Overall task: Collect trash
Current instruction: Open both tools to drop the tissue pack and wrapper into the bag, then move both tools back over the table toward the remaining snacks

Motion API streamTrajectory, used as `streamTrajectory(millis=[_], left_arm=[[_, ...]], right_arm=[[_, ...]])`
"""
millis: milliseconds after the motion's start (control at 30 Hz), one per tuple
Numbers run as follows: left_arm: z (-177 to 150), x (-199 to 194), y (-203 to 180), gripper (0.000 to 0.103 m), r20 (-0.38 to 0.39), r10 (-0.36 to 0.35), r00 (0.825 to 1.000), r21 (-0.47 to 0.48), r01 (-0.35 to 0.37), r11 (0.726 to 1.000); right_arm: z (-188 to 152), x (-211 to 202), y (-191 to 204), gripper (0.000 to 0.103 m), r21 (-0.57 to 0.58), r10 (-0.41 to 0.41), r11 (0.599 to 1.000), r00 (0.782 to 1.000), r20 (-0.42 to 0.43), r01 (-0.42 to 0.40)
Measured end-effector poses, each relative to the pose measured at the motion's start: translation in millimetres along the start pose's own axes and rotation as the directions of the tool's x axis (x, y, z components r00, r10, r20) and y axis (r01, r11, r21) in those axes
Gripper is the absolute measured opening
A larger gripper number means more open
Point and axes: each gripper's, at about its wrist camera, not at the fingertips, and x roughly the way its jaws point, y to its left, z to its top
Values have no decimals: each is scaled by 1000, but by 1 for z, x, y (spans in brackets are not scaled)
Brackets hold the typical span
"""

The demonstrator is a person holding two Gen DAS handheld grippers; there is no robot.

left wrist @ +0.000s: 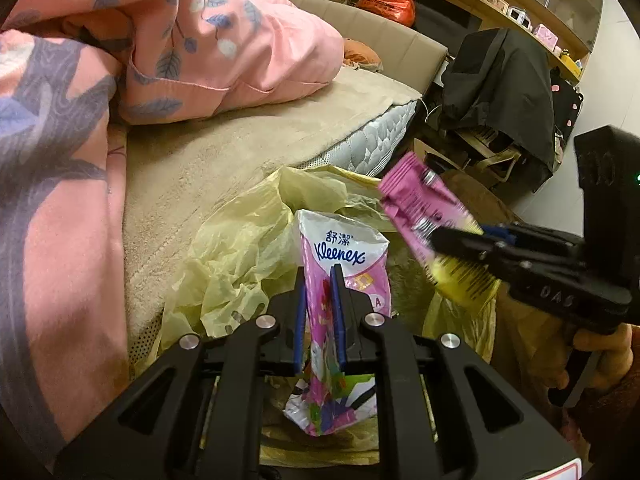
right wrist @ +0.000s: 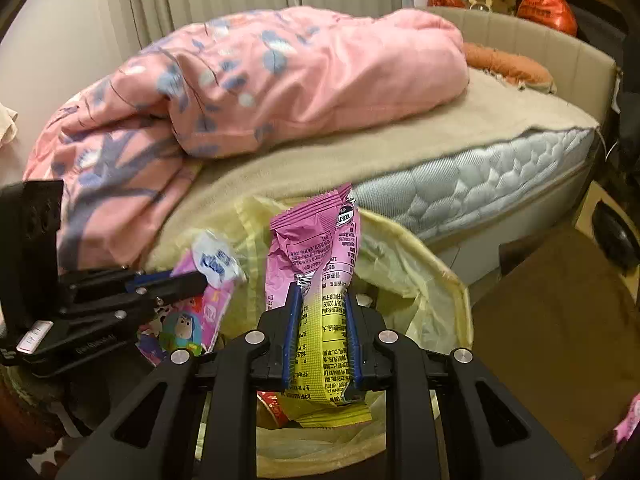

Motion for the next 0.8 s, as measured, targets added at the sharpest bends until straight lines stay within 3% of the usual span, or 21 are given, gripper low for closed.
streamTrajectory(millis=[33, 133, 167, 233, 567, 800], left_arm=[[0, 2, 1, 12, -5, -4, 1000, 0, 4, 1000], [0, 5, 1, 35, -14, -13, 1000, -6, 13, 1000], [0, 4, 2, 38, -9, -15, 1000, -11, 15, 1000], [0, 0, 2, 40, 1, -14, 1000, -20, 14, 1000], [0, -27, -5, 49, 61, 36, 997, -34, -34, 999], [-10, -35, -46, 51, 52, -15, 999, 22, 14, 1000]], right_arm=[[-1, 2, -2, 22, 8, 3, 1000, 1000, -5, -3], [-2, 8, -6, 31, 31, 6, 1000, 1000, -20, -5], [-3, 8, -7, 36, 34, 1, 999, 1000, -16, 0], [-3, 7, -7, 41, 36, -2, 999, 1000, -10, 2], [-12, -39, -16, 41, 57, -48, 997, 998, 32, 46], [-44, -106, -31, 41, 77, -131, 989, 987, 92, 124]])
